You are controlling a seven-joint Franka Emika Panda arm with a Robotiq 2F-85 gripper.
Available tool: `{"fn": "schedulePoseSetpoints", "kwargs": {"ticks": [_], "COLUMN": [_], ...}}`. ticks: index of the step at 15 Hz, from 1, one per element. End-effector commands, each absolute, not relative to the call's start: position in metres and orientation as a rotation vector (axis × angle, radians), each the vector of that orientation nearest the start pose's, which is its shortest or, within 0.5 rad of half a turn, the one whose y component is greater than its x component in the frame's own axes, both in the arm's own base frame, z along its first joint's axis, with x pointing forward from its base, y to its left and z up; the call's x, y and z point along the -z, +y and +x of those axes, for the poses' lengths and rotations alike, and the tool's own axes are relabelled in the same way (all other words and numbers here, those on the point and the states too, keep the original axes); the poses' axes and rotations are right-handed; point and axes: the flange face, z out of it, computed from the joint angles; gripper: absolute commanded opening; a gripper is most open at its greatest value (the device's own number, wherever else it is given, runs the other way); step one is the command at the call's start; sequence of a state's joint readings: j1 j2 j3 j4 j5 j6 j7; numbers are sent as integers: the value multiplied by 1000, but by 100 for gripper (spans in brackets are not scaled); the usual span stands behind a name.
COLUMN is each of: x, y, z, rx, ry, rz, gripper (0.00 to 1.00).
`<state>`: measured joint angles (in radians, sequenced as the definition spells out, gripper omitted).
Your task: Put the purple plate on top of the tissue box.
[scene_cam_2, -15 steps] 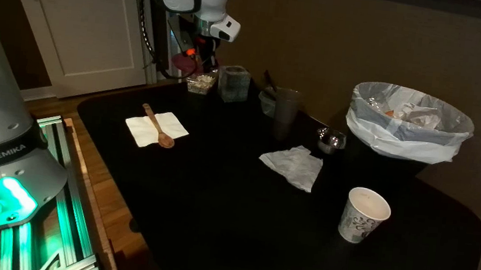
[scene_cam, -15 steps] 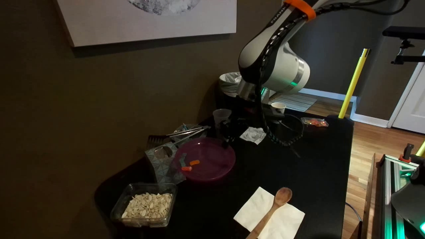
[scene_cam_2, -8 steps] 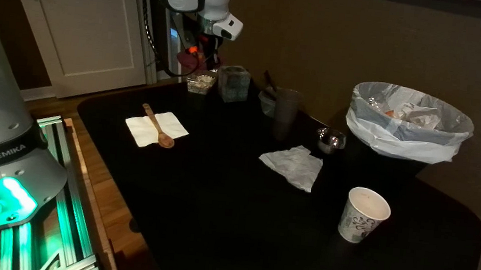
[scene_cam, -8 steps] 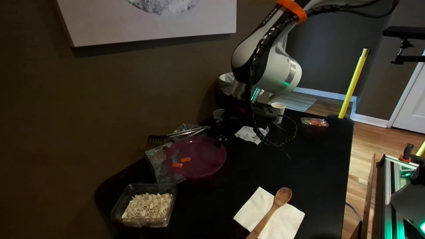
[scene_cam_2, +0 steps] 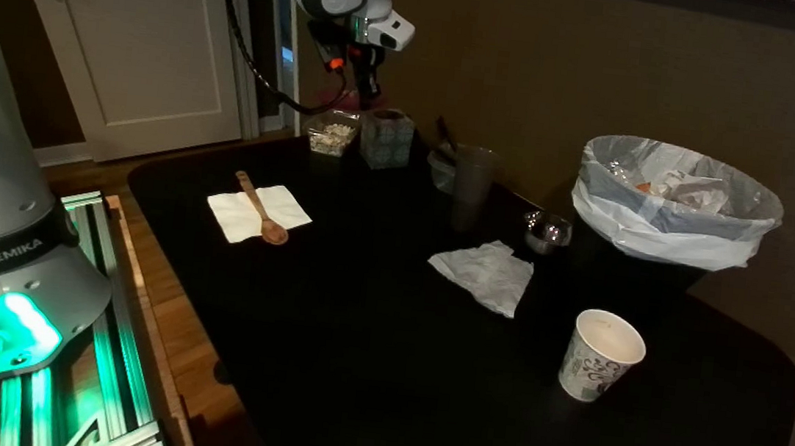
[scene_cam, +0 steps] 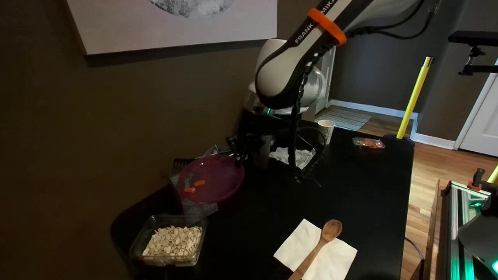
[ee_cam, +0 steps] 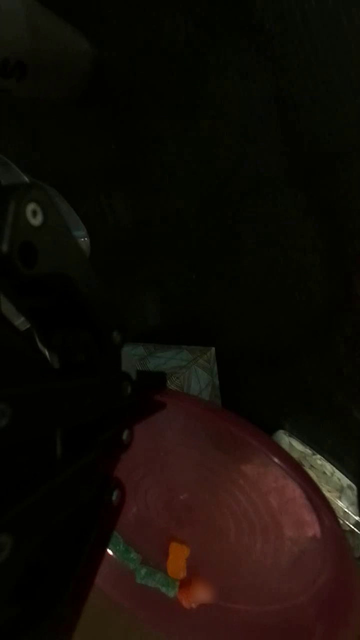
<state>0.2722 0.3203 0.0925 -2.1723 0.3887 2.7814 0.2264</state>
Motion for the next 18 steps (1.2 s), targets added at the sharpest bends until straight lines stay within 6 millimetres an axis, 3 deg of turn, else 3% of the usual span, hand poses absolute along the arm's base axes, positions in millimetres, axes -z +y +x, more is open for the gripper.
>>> {"fn": "schedulePoseSetpoints", "kwargs": {"ticks": [1, 2, 3, 6, 10, 18], "x": [-283, -288, -286, -290, -281, -255], "y": [216, 222, 211, 213, 221, 211], "z": [592, 599, 581, 586, 601, 639], "rx": [212, 179, 230, 230, 212, 168], "ry": [362, 362, 339, 336, 397, 491], "rz": [-2847, -2813, -2833, -2826, -2769, -2671], "gripper": [1, 1, 1, 1, 1, 1]}}
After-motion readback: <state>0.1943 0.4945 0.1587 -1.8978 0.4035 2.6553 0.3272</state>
